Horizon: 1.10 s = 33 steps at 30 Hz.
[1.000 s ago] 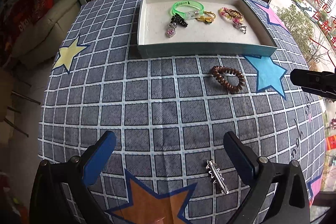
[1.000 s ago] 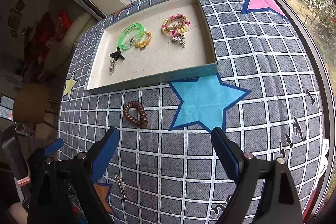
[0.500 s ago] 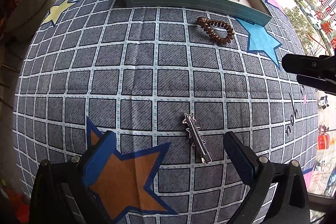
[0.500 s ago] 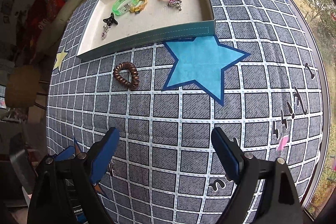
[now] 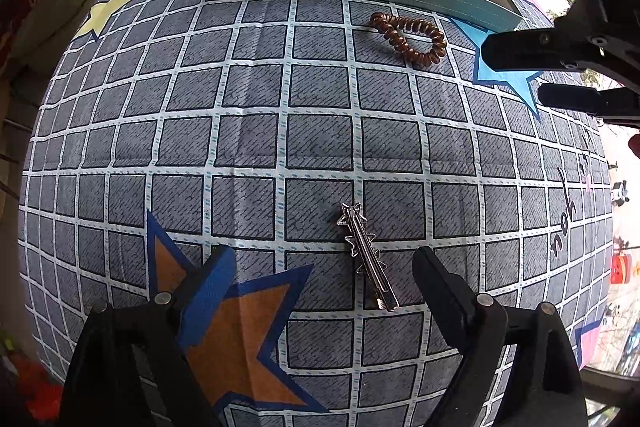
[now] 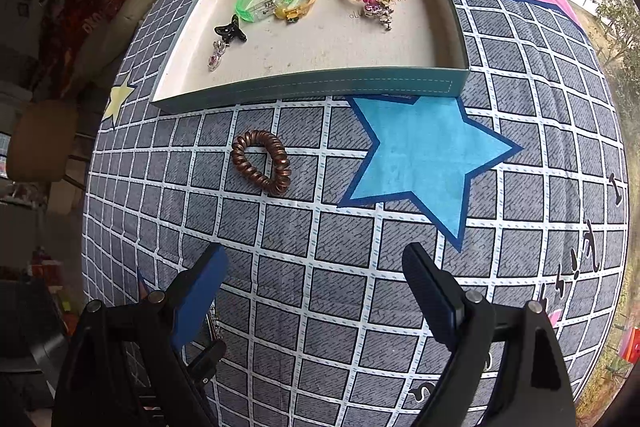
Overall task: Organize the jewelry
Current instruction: 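Grasp the silver hair clip with the left tool while the right tool grasps the brown coil hair tie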
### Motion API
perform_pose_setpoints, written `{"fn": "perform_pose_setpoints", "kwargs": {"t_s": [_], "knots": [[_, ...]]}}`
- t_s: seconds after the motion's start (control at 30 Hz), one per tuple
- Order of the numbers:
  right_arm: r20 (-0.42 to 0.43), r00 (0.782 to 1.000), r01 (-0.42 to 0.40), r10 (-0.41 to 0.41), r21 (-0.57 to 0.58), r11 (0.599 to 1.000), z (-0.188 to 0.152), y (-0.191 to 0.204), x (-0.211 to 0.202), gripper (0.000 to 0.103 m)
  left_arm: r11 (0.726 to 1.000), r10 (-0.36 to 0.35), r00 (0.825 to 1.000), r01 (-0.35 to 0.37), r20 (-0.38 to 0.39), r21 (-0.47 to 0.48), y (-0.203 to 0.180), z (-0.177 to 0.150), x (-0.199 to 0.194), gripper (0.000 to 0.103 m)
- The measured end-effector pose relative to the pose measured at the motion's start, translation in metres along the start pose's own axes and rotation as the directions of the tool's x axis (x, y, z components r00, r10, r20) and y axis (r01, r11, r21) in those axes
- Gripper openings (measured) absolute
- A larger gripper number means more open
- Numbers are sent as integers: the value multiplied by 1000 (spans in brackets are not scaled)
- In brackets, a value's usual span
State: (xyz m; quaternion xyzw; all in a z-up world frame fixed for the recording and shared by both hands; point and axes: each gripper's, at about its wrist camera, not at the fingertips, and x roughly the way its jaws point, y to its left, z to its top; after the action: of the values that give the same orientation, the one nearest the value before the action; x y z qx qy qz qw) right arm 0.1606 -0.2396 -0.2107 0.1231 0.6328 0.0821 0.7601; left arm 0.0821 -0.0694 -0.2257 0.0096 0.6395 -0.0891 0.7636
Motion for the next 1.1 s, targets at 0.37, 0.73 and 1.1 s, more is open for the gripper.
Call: {"fn": "perform_pose_setpoints", "kwargs": {"t_s": [0.37,0.73,1.1], "knots": [[-4,1000,6,-6,-51,999,32,13,26,90,1000,13,1000,-13,-14,0,-8,-2,10,95],[-24,999,32,-34,-95,995,43,21,46,61,998,46,999,-46,-5,31,-20,-10,15,79],[1,997,71,-71,-124,990,44,31,46,14,999,-27,1000,27,3,37,-32,10,2,29]]}}
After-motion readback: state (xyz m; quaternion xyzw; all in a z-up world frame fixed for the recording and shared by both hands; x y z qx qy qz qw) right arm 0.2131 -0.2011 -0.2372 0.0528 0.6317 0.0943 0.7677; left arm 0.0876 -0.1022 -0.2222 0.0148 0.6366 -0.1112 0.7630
